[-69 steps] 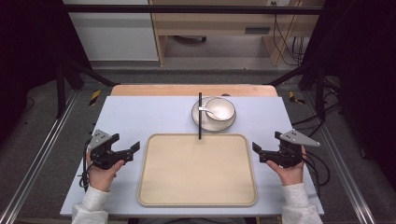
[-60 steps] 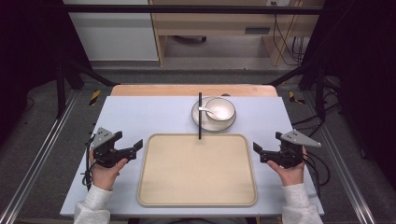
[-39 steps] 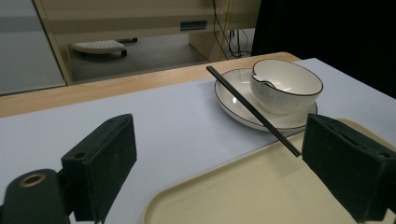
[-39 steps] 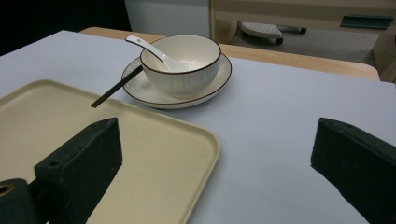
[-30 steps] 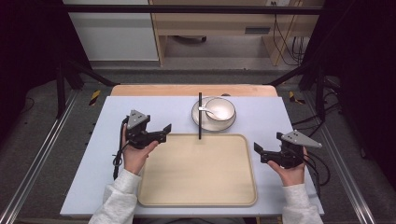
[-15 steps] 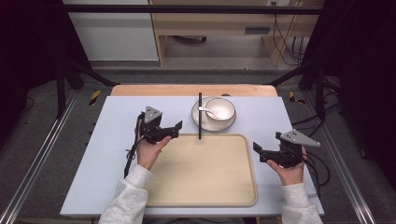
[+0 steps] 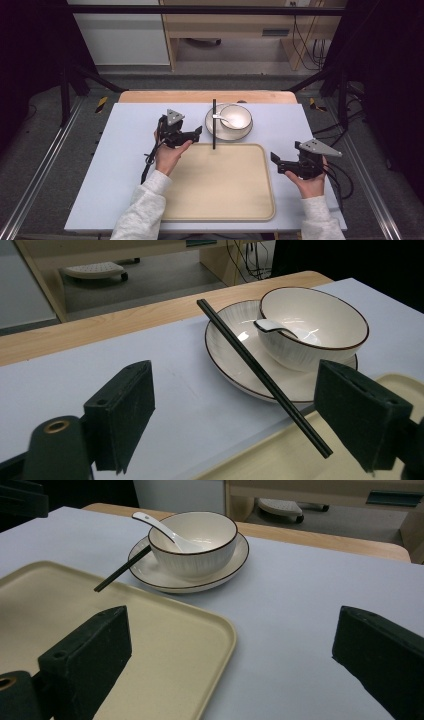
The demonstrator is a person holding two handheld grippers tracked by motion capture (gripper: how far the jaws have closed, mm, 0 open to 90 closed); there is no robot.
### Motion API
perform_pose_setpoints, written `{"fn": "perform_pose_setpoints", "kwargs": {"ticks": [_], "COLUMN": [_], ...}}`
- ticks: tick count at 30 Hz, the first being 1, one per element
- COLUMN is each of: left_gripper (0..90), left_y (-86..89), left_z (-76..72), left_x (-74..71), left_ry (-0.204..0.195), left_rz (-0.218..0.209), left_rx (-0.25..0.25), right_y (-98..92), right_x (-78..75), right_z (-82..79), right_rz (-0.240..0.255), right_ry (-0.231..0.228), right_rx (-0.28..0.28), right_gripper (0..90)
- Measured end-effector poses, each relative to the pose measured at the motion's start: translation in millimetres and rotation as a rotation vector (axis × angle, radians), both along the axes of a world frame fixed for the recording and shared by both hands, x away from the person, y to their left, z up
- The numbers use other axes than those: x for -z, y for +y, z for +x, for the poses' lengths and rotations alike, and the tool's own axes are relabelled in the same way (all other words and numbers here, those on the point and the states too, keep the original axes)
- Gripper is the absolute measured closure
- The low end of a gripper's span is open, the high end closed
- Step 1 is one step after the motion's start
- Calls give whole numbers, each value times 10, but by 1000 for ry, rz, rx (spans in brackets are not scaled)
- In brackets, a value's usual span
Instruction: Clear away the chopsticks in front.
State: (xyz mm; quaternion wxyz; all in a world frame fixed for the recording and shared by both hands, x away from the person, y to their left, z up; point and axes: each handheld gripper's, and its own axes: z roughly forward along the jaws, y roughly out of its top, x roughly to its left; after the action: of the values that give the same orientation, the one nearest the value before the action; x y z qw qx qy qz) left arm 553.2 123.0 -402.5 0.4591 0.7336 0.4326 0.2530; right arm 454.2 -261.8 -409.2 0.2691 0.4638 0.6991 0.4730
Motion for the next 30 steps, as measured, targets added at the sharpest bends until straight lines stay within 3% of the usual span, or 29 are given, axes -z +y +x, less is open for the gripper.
{"fn": "perform_pose_setpoints", "kwargs": {"ticks": [15,18,24,28,30], "left_gripper": [183,199,206,226,232], "left_y": [-277,-313,-397,-456,-483], "left_z": [297,342,455,507,540], "left_x": [133,167,237,261,293], "left_ry": [55,56,90,92,108], "left_rz": [73,67,108,96,110], "left_rx": [19,17,27,26,26], "right_y": [6,7,13,11,10], "right_x": [8,9,15,14,15], "right_z": [12,12,20,18,19], "right_rz": [-4,-4,-6,-5,-8], "right_ry": [2,2,5,4,5], "right_rx": [-3,-3,-6,-6,-9], "right_gripper": [29,29,29,29,29]}}
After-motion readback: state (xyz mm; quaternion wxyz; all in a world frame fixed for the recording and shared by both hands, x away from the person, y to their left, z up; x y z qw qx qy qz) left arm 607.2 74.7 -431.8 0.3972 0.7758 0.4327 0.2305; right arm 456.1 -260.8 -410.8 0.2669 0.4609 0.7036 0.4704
